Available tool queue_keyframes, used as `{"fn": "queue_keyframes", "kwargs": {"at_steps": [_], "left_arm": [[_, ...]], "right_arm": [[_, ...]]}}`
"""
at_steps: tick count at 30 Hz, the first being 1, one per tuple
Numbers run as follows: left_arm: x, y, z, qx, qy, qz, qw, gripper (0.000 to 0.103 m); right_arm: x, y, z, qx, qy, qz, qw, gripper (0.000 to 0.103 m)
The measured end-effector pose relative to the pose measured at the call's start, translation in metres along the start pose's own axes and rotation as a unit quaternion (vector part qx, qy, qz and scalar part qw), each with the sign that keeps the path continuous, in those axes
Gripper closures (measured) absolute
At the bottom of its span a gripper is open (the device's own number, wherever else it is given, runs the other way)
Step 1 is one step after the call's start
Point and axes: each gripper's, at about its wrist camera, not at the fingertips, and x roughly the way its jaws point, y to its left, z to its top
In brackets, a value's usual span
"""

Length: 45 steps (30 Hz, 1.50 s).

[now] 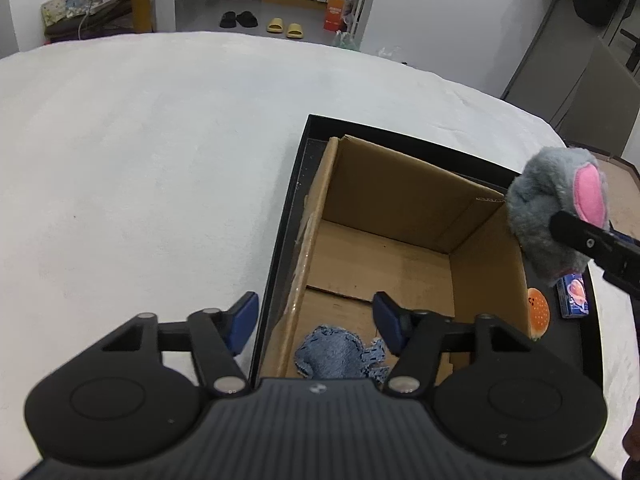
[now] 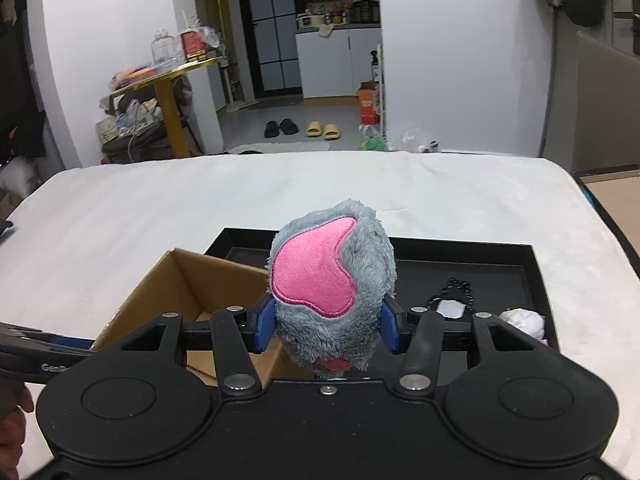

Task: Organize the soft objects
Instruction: 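Lift the grey plush with the right gripper and carry it over the box, then open the right gripper to release the grey plush into the box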

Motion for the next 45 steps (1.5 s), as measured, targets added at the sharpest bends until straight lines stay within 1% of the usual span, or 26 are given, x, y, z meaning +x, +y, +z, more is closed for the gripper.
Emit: {"fn": "queue_keyframes", "kwargs": {"at_steps": [1,2,4,5,7,10,13,16,23,30,36,38,39,43,45], "left_arm": [[0.002,0.0,0.0,-0.002,0.002,-0.003,1.0,0.055],[0.003,0.001,0.0,-0.004,0.004,-0.006,1.0,0.056],[0.006,0.005,0.0,-0.015,0.009,-0.017,0.9997,0.065],[0.007,0.007,0.0,-0.02,0.011,-0.017,0.9996,0.067],[0.008,0.01,0.0,-0.024,0.01,-0.015,0.9995,0.075],[0.011,0.015,0.002,-0.028,0.016,-0.016,0.9994,0.082],[0.014,0.019,0.003,-0.032,0.021,-0.023,0.999,0.085],[0.015,0.022,0.004,-0.039,0.023,-0.029,0.9986,0.086],[0.016,0.028,0.005,-0.046,0.032,-0.042,0.9976,0.086],[0.022,0.033,0.007,-0.053,0.04,-0.053,0.9964,0.086],[0.022,0.037,0.01,-0.056,0.041,-0.058,0.9959,0.085],[0.022,0.037,0.01,-0.056,0.041,-0.057,0.996,0.085],[0.023,0.037,0.01,-0.056,0.04,-0.057,0.996,0.085],[0.02,0.037,0.009,-0.055,0.042,-0.057,0.996,0.085],[0.021,0.036,0.009,-0.053,0.046,-0.053,0.9961,0.082]], "right_arm": [[0.001,0.003,0.0,-0.003,0.001,0.003,1.0,0.053],[0.002,0.005,0.0,-0.007,0.001,0.002,1.0,0.053],[0.003,0.009,0.002,-0.01,0.0,0.002,1.0,0.053],[0.004,0.01,0.003,-0.009,0.001,0.002,1.0,0.053],[0.005,0.012,0.005,-0.013,0.001,-0.002,1.0,0.053],[0.003,0.015,0.007,-0.015,-0.005,-0.003,1.0,0.053],[0.0,0.022,0.009,-0.018,-0.017,0.008,1.0,0.053],[0.001,0.029,0.013,-0.03,-0.018,0.019,0.999,0.053],[0.01,0.05,0.013,-0.046,0.015,0.057,0.997,0.053],[0.013,0.072,0.01,-0.065,0.048,0.093,0.992,0.053],[0.018,0.074,0.01,-0.049,0.061,0.105,0.991,0.052],[0.017,0.074,0.012,-0.04,0.056,0.113,0.991,0.05],[0.017,0.074,0.012,-0.035,0.055,0.118,0.991,0.046],[0.019,0.074,0.011,-0.031,0.062,0.133,0.989,0.045],[0.017,0.073,0.01,-0.033,0.06,0.132,0.989,0.044]]}}
